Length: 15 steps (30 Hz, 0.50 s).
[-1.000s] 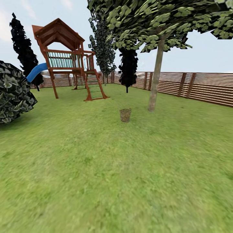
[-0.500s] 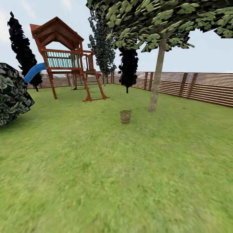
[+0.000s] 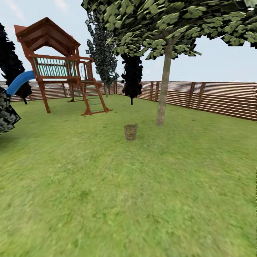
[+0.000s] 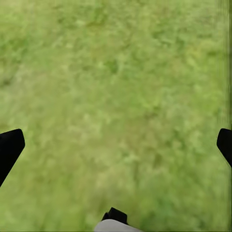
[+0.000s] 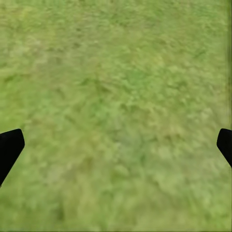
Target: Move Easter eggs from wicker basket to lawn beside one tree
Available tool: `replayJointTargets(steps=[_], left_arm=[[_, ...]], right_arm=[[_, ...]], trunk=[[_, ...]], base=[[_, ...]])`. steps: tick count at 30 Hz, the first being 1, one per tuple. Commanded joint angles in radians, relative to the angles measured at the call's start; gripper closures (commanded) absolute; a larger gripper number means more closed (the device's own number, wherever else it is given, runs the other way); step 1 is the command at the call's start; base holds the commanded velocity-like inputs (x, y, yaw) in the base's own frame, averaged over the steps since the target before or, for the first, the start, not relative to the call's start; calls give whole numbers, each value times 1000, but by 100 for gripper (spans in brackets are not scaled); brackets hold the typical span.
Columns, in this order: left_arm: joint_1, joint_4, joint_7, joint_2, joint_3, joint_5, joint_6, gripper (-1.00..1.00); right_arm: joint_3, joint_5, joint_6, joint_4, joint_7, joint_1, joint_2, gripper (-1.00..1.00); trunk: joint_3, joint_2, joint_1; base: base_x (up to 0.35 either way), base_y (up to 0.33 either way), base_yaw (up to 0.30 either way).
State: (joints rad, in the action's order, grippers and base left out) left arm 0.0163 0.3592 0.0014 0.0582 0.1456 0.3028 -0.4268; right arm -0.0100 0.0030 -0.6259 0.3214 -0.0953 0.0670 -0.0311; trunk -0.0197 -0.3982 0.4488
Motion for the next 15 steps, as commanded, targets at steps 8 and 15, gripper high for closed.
replayJointTargets(steps=[8,15], left_arm=[[1,0,0,1,-1,6,-3,-100],[1,0,0,2,0,7,-3,-100]], right_arm=[[-1,0,-3,-1,0,1,2,-100],[-1,-1,-3,-1,-1,1,2,-100]], trunk=[[1,-2,1],[1,-2,1]], base=[[342,0,-85],[342,27,-3]])
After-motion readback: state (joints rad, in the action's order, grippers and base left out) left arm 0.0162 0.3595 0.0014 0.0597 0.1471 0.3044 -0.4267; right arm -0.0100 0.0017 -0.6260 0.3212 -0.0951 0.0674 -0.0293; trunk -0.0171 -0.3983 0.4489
